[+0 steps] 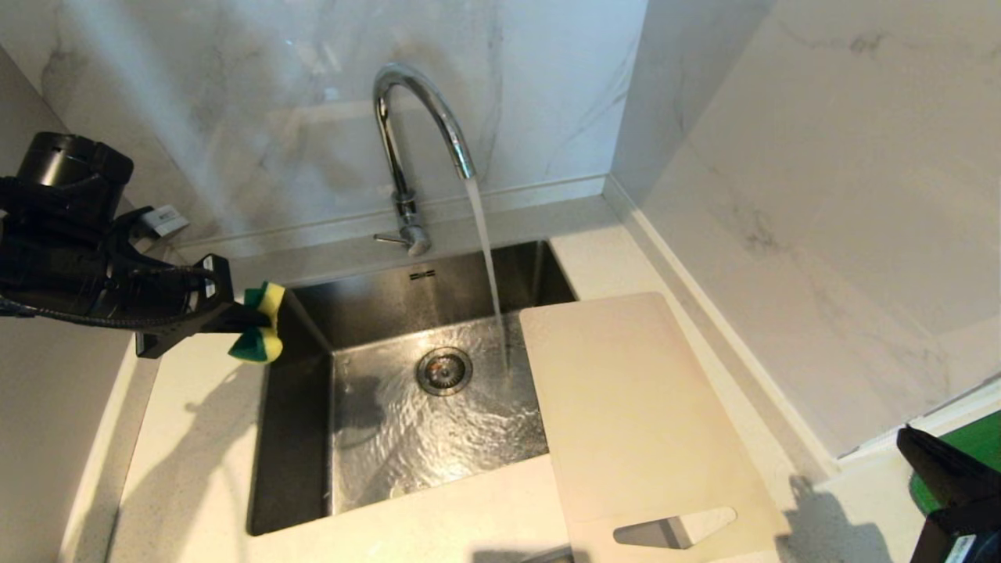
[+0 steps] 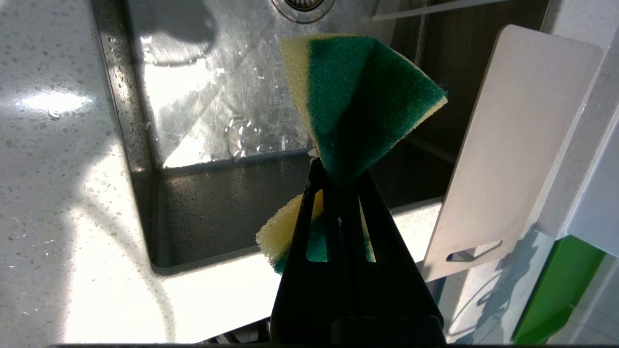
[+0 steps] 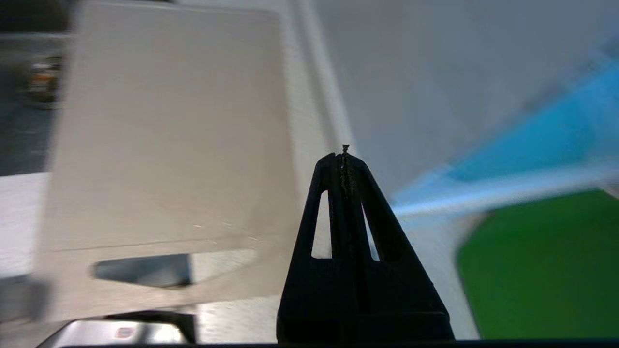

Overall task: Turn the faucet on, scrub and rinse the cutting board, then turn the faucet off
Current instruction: Put down the cleaning cloth

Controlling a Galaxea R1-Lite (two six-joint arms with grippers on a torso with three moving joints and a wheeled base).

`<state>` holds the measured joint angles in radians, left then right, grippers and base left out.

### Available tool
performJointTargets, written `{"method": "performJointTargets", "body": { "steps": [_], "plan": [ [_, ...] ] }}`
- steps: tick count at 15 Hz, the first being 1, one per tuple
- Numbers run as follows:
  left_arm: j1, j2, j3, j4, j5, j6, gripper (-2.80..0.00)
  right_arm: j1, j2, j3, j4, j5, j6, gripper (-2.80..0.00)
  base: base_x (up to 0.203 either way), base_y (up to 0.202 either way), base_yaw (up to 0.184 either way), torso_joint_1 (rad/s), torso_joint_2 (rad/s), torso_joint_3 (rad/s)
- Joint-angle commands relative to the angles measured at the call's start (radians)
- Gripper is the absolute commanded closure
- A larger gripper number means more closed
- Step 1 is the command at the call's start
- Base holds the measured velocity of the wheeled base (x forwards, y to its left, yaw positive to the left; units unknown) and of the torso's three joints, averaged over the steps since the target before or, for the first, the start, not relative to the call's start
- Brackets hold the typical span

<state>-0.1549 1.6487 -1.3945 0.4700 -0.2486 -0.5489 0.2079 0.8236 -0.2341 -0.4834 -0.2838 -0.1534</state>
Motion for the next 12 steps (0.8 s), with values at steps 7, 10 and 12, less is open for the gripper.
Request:
{"method": "performJointTargets", "body": {
  "steps": [7,10,12],
  "plan": [
    [0.000,-0.010,0.000,0.002,-0.004,-0.004,0.00,-0.267,-0.287,0.223,-0.001,-0.034,-0.060,0.00,0.000,0.000,0.000,0.000,0.00,0.000],
    [0.000,-0.013,0.012,0.001,-0.004,-0.005,0.00,-0.273,-0.412,0.234,0.067,0.004,-0.030,0.00,0.000,0.000,0.000,0.000,0.00,0.000],
    [0.000,-0.009,0.012,-0.001,-0.004,-0.005,0.00,-0.274,-0.520,0.235,0.188,0.068,0.007,0.00,0.000,0.000,0.000,0.000,0.00,0.000]
  ]
}}
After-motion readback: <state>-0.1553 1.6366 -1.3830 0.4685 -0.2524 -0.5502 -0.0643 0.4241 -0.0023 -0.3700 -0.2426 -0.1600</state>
